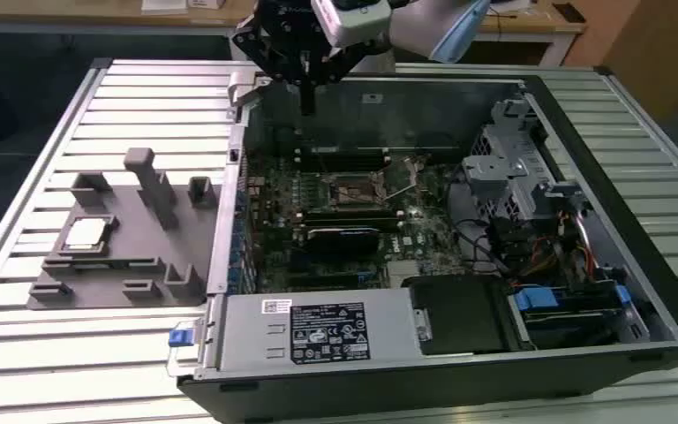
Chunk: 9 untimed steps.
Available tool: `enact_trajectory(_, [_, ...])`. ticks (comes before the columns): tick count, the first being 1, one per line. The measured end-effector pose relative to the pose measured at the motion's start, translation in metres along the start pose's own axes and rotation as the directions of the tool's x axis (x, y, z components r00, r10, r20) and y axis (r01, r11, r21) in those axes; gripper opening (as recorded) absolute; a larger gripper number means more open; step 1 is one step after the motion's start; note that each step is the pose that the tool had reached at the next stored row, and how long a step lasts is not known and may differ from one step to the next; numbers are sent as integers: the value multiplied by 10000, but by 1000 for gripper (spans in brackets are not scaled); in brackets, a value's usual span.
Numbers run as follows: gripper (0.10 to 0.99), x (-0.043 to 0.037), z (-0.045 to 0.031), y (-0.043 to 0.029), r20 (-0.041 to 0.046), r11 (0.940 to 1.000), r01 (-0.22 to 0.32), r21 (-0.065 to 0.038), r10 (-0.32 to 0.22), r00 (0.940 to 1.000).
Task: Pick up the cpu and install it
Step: 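Reach for the cpu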
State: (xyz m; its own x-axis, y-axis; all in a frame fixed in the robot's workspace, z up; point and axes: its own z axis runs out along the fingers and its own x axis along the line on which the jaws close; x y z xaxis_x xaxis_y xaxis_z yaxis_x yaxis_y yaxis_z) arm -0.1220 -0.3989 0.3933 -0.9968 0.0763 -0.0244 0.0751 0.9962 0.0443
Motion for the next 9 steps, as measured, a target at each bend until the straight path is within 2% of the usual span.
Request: enact_trajectory(9, [106, 0, 0, 0, 0, 10000, 0, 0, 0, 10000])
